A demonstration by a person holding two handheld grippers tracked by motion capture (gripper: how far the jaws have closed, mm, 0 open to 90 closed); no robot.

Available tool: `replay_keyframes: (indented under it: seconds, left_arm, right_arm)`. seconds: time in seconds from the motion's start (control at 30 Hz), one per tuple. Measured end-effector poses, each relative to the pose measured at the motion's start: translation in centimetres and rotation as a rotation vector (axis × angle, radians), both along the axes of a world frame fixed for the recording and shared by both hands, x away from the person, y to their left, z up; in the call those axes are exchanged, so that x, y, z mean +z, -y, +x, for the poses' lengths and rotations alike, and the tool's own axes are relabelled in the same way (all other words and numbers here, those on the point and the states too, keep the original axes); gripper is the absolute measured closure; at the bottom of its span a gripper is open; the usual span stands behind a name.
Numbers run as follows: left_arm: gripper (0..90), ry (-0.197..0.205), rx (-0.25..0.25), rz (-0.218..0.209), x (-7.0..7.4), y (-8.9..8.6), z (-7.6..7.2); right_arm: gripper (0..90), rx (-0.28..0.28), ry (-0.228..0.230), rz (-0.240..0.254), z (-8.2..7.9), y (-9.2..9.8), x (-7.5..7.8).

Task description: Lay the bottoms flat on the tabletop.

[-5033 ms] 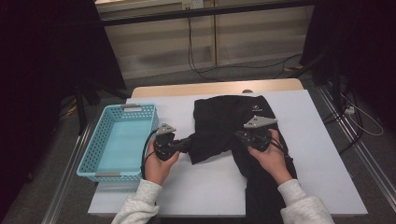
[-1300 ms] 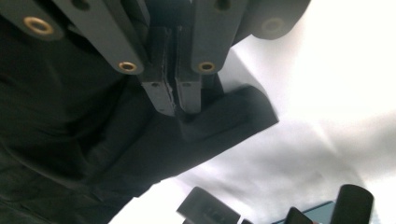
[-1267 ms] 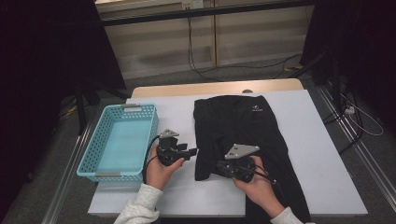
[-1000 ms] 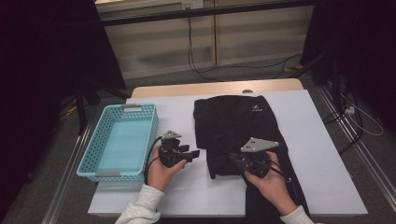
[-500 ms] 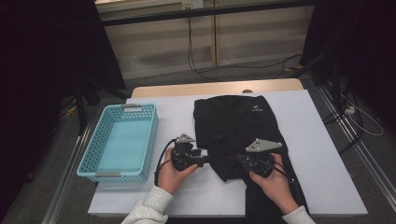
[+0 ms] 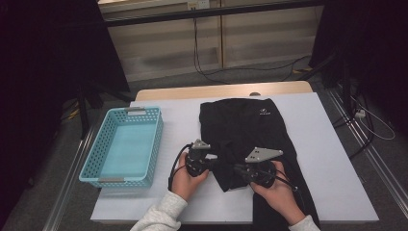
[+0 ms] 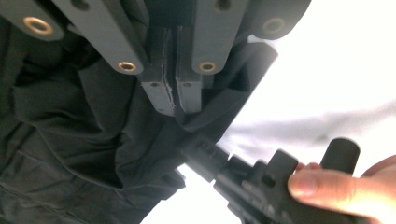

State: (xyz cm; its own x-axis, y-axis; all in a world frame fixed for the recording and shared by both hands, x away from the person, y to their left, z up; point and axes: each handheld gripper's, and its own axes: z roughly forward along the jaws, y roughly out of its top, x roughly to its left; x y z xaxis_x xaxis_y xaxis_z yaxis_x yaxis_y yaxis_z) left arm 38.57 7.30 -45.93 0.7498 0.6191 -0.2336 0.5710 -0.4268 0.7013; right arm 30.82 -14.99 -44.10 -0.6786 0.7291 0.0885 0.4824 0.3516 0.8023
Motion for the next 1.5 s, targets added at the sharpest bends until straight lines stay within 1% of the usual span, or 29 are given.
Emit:
replay_keyframes:
  seconds: [0.03, 0.07, 0.13, 0.23, 0.27, 0.33, 0.37, 0.4, 0.43, 0.47, 0.5, 0.53, 0.6, 0.67, 0.7, 0.73, 0.8, 0.97, 1.03, 1.07, 1.1, 1.13, 1.2, 1.23, 1.27, 1.37, 1.4, 1.43, 1.5]
  left_arm:
    - [88.5, -0.008, 0.012, -0.013, 0.5, -0.5, 0.2]
    - [88.6, -0.005, 0.028, -0.028, 1.2, -1.2, 0.4]
    - [88.7, -0.007, 0.042, -0.043, 2.1, -2.3, 0.6]
    - [88.8, -0.007, 0.060, -0.061, 3.2, -3.7, 0.9]
    - [88.7, -0.001, 0.069, -0.073, 3.5, -4.0, 0.9]
    - [88.3, 0.014, 0.076, -0.097, 4.1, -4.4, 0.8]
    - [88.0, 0.023, 0.073, -0.096, 4.2, -4.4, 0.7]
    - [87.0, 0.032, 0.071, -0.089, 4.3, -4.4, 0.7]
    - [84.6, 0.049, 0.074, -0.087, 4.3, -4.3, 0.7]
    - [80.4, 0.046, 0.076, -0.088, 4.3, -4.4, 0.7]
    - [76.6, 0.042, 0.084, -0.091, 4.1, -4.4, 0.7]
    - [72.0, 0.028, 0.082, -0.098, 3.8, -4.3, 0.7]
    - [66.9, 0.010, 0.071, -0.098, 3.3, -4.0, 0.7]
    - [62.0, -0.011, 0.054, -0.099, 2.7, -3.6, 0.5]
    - [60.6, -0.016, 0.043, -0.088, 2.5, -3.4, 0.4]
    - [58.0, -0.017, 0.037, -0.075, 2.2, -3.2, 0.2]
    - [54.5, -0.011, 0.030, -0.056, 1.7, -2.9, 0.2]
    - [51.4, -0.003, 0.046, -0.048, 1.1, -2.9, 0.6]
    - [50.0, 0.010, 0.062, -0.052, 1.2, -3.0, 0.6]
    - [48.6, 0.027, 0.075, -0.052, 1.3, -3.1, 0.7]
    - [46.7, 0.040, 0.082, -0.051, 1.4, -3.3, 0.8]
    - [44.8, 0.046, 0.090, -0.060, 1.4, -3.4, 0.9]
    - [41.6, 0.063, 0.102, -0.057, 1.7, -3.8, 1.1]
    - [41.5, 0.066, 0.109, -0.058, 1.9, -4.1, 1.2]
    - [41.5, 0.065, 0.116, -0.064, 2.0, -4.2, 1.3]
    - [41.0, 0.064, 0.125, -0.055, 2.1, -4.5, 1.4]
    - [41.0, 0.058, 0.130, -0.062, 2.0, -4.5, 1.5]
    - [41.0, 0.061, 0.135, -0.059, 2.0, -4.5, 1.5]
    - [41.0, 0.062, 0.138, -0.055, 2.0, -4.6, 1.6]
  right_arm:
    - [86.4, 0.005, 0.001, 0.007, 0.0, -0.1, 0.1]
    - [86.5, 0.011, 0.000, 0.013, -0.1, -0.2, 0.2]
    - [86.6, 0.024, 0.002, 0.033, -0.1, -0.3, 0.3]
    - [86.6, 0.041, 0.011, 0.042, -0.3, -0.8, 0.7]
    - [86.7, 0.045, 0.016, 0.047, -0.3, -0.9, 0.8]
    - [86.8, 0.049, 0.015, 0.085, -0.3, -1.0, 1.1]
    - [87.0, 0.037, 0.035, 0.093, -0.3, -0.9, 1.5]
    - [87.0, 0.027, 0.043, 0.089, -0.3, -0.8, 1.7]
    - [87.0, 0.014, 0.049, 0.078, -0.1, -0.4, 1.9]
    - [87.2, -0.008, 0.045, 0.086, 0.1, 0.0, 2.0]
    - [87.2, -0.027, 0.036, 0.095, 0.3, 0.5, 1.9]
    - [87.2, -0.046, 0.027, 0.099, 0.5, 1.1, 1.7]
    - [87.3, -0.078, -0.004, 0.117, 0.9, 1.9, 0.7]
    - [87.2, -0.096, -0.025, 0.086, 1.2, 2.3, -0.3]
    - [87.2, -0.104, -0.030, 0.060, 1.3, 2.4, -0.7]
    - [87.1, -0.115, -0.040, 0.045, 1.4, 2.5, -1.0]
    - [87.1, -0.115, -0.054, 0.043, 1.5, 2.6, -1.3]
    - [87.0, -0.066, -0.066, 0.015, 1.2, 1.9, -1.5]
    - [86.9, -0.046, -0.062, -0.010, 1.0, 1.2, -1.7]
    - [86.9, -0.037, -0.063, -0.027, 0.9, 1.0, -1.8]
    - [86.9, -0.027, -0.070, -0.030, 0.9, 0.8, -1.9]
    - [86.9, -0.017, -0.077, -0.029, 0.8, 0.6, -2.0]
    - [86.9, 0.005, -0.091, -0.023, 0.6, 0.3, -2.0]
    - [86.9, 0.013, -0.085, -0.024, 0.5, 0.2, -1.9]
    - [86.9, 0.023, -0.077, -0.032, 0.3, -0.1, -1.6]
    - [87.0, 0.071, -0.071, -0.007, -0.2, -0.9, -0.8]
    - [87.1, 0.087, -0.068, -0.012, -0.4, -1.2, -0.6]
    - [87.0, 0.107, -0.067, -0.021, -0.7, -1.5, -0.4]
    - [87.1, 0.128, -0.060, -0.026, -1.2, -1.8, -0.2]
